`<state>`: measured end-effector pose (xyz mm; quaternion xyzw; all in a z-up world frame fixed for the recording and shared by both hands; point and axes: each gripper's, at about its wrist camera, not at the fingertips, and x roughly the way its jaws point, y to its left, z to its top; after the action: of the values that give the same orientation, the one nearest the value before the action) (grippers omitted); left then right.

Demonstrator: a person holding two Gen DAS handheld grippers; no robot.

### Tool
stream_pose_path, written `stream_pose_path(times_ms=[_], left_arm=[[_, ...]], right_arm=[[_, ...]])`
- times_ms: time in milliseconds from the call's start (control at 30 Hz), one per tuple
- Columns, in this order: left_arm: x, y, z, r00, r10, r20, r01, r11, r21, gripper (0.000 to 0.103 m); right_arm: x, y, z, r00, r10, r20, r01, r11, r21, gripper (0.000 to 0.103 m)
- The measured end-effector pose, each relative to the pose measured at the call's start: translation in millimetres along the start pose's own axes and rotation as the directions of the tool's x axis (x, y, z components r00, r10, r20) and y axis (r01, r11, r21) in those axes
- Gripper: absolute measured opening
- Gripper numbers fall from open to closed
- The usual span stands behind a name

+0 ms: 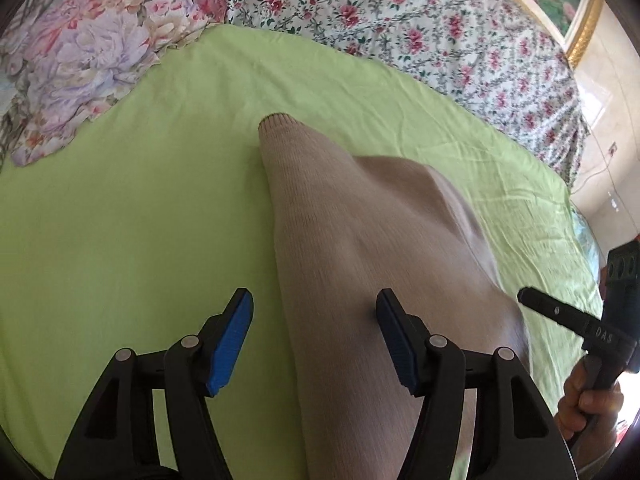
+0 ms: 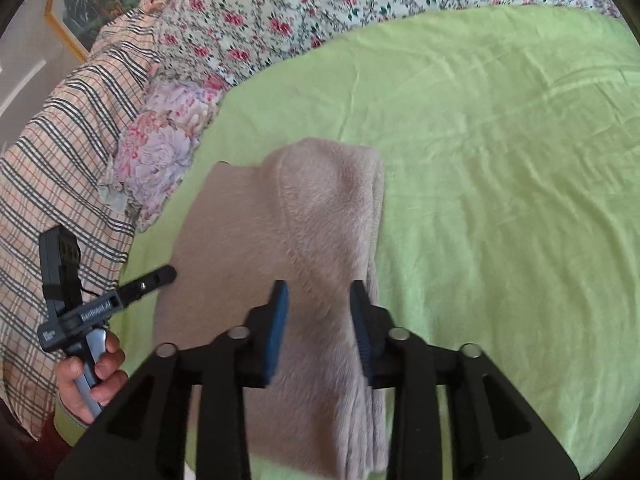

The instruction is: Fold small clothes

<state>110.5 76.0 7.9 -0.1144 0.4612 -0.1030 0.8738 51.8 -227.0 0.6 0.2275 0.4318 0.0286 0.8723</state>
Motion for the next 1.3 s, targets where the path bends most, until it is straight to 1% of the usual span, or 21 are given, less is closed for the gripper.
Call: stream_pose_path(times_ms=[67, 100, 167, 267, 300, 367, 433, 533, 633, 667, 700, 767, 800, 833, 900, 967, 1000, 1067, 1100, 1167, 1300], left_arm=[[-11, -3, -11, 1.0, -0.006, 0.004, 0.006, 1.0, 0.001, 0.064], [-18, -7, -18, 1.0, 0.001, 0.01, -0.001, 1.0, 0.007, 0.065], [-33, -12, -35, 0.998, 0.047, 0.033, -0.048, 0.998, 0.028, 0.067], [-45, -18, -53, 0.996, 0.078, 0.036, -0.079, 0.996, 0.049, 0.078], [-49, -20, -60, 0.996, 0.086, 0.032, -0.088, 0.995, 0.054, 0.081], [-54, -20, -71, 0.996, 0.089, 0.025, -0.091, 0.994, 0.059, 0.081], [-57, -20, -80, 0.994, 0.107, 0.012, -0.108, 0.992, 0.068, 0.082], [-64, -21, -97, 0.991, 0.135, 0.012, -0.136, 0.986, 0.094, 0.082], [-71, -25, -111, 0.985, 0.172, 0.025, -0.174, 0.977, 0.123, 0.082], [-72, -27, -116, 0.982, 0.185, 0.029, -0.187, 0.973, 0.135, 0.082], [-74, -29, -121, 0.979, 0.202, 0.035, -0.205, 0.967, 0.15, 0.082], [-76, -32, -131, 0.975, 0.221, 0.029, -0.222, 0.958, 0.183, 0.082], [-77, -34, -136, 0.973, 0.228, 0.029, -0.229, 0.954, 0.195, 0.082], [-79, -35, -140, 0.971, 0.236, 0.032, -0.237, 0.949, 0.206, 0.082], [-81, -36, -146, 0.969, 0.245, 0.042, -0.248, 0.943, 0.222, 0.083], [-82, -38, -151, 0.967, 0.25, 0.044, -0.253, 0.938, 0.238, 0.084], [-82, -39, -152, 0.967, 0.252, 0.04, -0.254, 0.936, 0.245, 0.085], [-83, -40, -154, 0.969, 0.244, 0.034, -0.244, 0.937, 0.249, 0.086], [-83, -40, -154, 0.97, 0.241, 0.032, -0.241, 0.938, 0.249, 0.087], [-85, -40, -152, 0.97, 0.241, 0.039, -0.243, 0.938, 0.247, 0.088], [-88, -39, -145, 0.968, 0.241, 0.067, -0.25, 0.941, 0.228, 0.089]], right_arm=[[-7, 2, -6, 1.0, -0.005, 0.006, 0.005, 1.0, -0.002, 0.039], [-13, 3, -11, 1.0, -0.007, 0.011, 0.007, 1.0, -0.003, 0.039], [-22, 6, -20, 1.0, -0.01, 0.015, 0.01, 1.0, -0.009, 0.043], [-32, 12, -35, 1.0, -0.017, 0.014, 0.018, 1.0, -0.024, 0.052], [-36, 14, -42, 1.0, -0.022, 0.011, 0.022, 0.999, -0.034, 0.052], [-41, 18, -52, 0.999, -0.034, 0.007, 0.034, 0.998, -0.051, 0.056], [-47, 21, -63, 0.999, -0.048, 0.006, 0.048, 0.996, -0.068, 0.06], [-53, 27, -80, 0.997, -0.077, 0.004, 0.077, 0.991, -0.106, 0.066], [-61, 35, -94, 0.991, -0.131, 0.033, 0.135, 0.977, -0.167, 0.068], [-63, 36, -98, 0.99, -0.137, 0.037, 0.142, 0.973, -0.18, 0.069], [-65, 36, -102, 0.99, -0.136, 0.037, 0.141, 0.972, -0.187, 0.069], [-70, 36, -111, 0.992, -0.123, 0.031, 0.126, 0.974, -0.187, 0.075], [-72, 36, -115, 0.992, -0.118, 0.033, 0.122, 0.975, -0.187, 0.076], [-75, 36, -119, 0.992, -0.123, 0.037, 0.128, 0.973, -0.191, 0.079], [-77, 37, -125, 0.989, -0.14, 0.046, 0.147, 0.968, -0.205, 0.083], [-74, 38, -131, 0.989, -0.147, 0.029, 0.15, 0.965, -0.214, 0.085], [-72, 37, -133, 0.991, -0.131, 0.01, 0.13, 0.969, -0.208, 0.085], [-68, 37, -136, 0.997, -0.072, -0.025, 0.066, 0.98, -0.189, 0.085], [-66, 37, -135, 0.997, -0.069, -0.033, 0.061, 0.98, -0.188, 0.085], [-62, 42, -134, 0.995, -0.096, -0.034, 0.087, 0.975, -0.203, 0.085], [-61, 55, -132, 0.997, -0.069, -0.017, 0.062, 0.964, -0.259, 0.085]])
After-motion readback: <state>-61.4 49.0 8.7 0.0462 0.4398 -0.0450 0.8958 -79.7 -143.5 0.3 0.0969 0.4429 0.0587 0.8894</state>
